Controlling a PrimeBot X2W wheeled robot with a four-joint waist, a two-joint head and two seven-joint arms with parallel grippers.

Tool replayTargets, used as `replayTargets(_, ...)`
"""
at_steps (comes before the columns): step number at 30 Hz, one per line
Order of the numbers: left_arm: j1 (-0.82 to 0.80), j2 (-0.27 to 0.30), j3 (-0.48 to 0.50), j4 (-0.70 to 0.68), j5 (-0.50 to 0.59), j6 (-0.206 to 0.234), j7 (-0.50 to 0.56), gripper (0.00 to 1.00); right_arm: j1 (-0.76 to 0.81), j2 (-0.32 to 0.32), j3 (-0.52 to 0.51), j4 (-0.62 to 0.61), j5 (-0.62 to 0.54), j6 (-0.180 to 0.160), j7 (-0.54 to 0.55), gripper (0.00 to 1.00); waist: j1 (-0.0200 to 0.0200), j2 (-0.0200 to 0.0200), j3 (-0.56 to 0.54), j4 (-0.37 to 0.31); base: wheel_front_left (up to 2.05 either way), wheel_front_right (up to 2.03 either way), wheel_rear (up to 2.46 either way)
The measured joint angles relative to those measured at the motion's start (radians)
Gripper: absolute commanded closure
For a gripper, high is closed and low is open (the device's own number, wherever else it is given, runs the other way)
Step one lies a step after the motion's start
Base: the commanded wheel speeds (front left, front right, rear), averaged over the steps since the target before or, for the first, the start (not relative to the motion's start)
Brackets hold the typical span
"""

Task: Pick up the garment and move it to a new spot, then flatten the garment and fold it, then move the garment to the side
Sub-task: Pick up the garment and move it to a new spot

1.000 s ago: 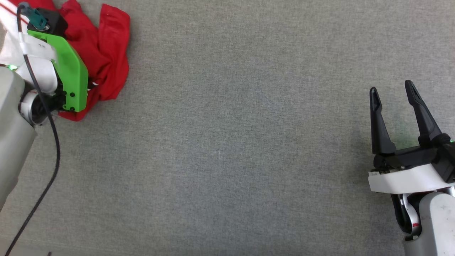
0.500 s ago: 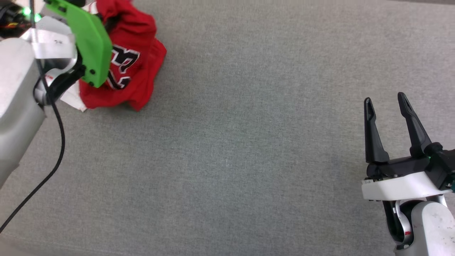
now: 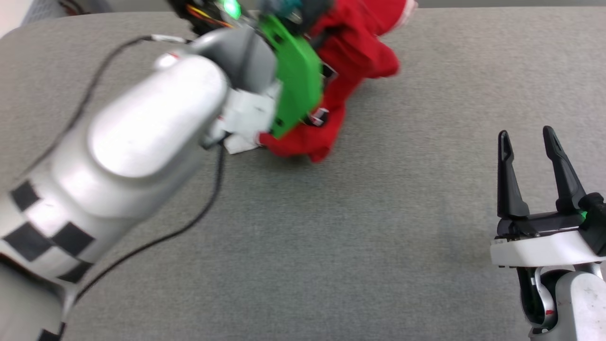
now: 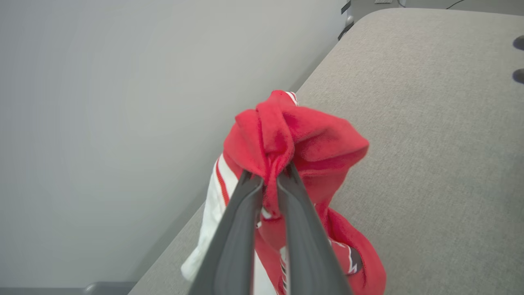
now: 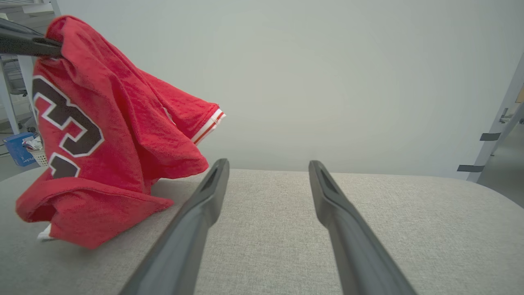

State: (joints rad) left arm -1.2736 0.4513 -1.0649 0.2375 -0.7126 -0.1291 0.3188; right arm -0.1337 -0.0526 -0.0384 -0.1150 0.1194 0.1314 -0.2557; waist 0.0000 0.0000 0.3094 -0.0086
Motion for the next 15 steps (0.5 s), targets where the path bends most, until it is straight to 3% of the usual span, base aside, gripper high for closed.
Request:
replayTargets(10, 0.088, -0.261, -0.187, 0.155, 0.003, 0.0, -0.122, 1.0, 0.004, 0.001, -0.04, -0.014, 0.039, 0.0, 0.0, 0.0, 0.0, 0.0001, 0.041, -0.11, 0.0, 0.0, 0.0)
replayTargets(15, 0.218, -0.335, -0.215, 0.212, 0.044, 0.0, -0.114, 1.0, 0.004, 0.001, -0.04, -0.016, 0.04, 0.0, 0.0, 0.0, 0.0, 0.0, 0.078, -0.129, 0.0, 0.0, 0.0)
